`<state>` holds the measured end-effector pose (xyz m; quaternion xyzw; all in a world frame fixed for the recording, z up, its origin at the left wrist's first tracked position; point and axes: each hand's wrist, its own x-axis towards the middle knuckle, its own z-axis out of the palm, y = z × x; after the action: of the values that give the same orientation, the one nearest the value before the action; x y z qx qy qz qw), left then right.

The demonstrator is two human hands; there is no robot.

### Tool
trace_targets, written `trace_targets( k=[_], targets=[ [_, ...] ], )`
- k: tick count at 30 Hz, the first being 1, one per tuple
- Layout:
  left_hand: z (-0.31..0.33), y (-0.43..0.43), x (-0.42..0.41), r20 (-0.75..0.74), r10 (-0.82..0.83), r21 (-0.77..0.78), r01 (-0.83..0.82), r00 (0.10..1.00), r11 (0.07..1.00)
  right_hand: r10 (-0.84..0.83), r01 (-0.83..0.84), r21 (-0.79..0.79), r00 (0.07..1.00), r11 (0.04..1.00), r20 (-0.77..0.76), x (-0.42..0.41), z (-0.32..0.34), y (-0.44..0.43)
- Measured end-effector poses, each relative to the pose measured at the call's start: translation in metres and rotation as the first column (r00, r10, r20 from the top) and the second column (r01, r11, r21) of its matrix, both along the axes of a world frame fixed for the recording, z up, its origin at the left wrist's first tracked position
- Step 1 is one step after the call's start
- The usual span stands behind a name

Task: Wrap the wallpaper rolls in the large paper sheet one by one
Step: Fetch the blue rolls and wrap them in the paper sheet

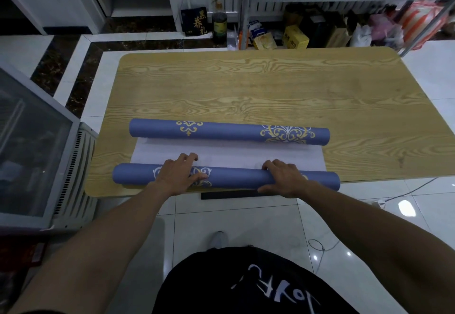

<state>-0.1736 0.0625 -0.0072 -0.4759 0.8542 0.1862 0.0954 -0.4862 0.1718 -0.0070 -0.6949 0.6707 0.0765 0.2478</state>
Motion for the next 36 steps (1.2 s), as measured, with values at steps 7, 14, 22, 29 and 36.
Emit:
trace_targets(
  k=[7, 14, 22, 29, 36],
  targets=[
    [-0.004, 0.006, 0.005, -0.084, -0.059, -0.036, 0.056, 0.995, 0.998, 0.019, -0.019, 0.077, 1.000, 0.997, 0.005, -0.002, 0.006, -0.010],
    [-0.003, 0.003, 0.003, -0.053, -0.001, 0.035, 0.003, 0.999, 0.999, -0.004, 0.001, 0.100, 1.000, 0.995, 0.021, 0.001, 0.009, -0.005],
    [-0.004, 0.006, 0.004, -0.125, -0.031, 0.037, 0.036, 0.992, 0.999, 0.011, -0.014, 0.068, 0.999, 0.998, 0.050, 0.000, 0.005, 0.000],
    [-0.009, 0.006, 0.009, -0.113, -0.091, 0.039, 0.096, 0.989, 0.995, -0.015, 0.014, 0.011, 0.999, 1.000, 0.030, -0.001, 0.008, 0.001],
    [-0.009, 0.005, 0.008, -0.069, -0.079, -0.036, 0.077, 0.995, 0.996, -0.006, 0.004, -0.042, 0.999, 0.999, -0.034, 0.001, 0.004, -0.001]
  ],
)
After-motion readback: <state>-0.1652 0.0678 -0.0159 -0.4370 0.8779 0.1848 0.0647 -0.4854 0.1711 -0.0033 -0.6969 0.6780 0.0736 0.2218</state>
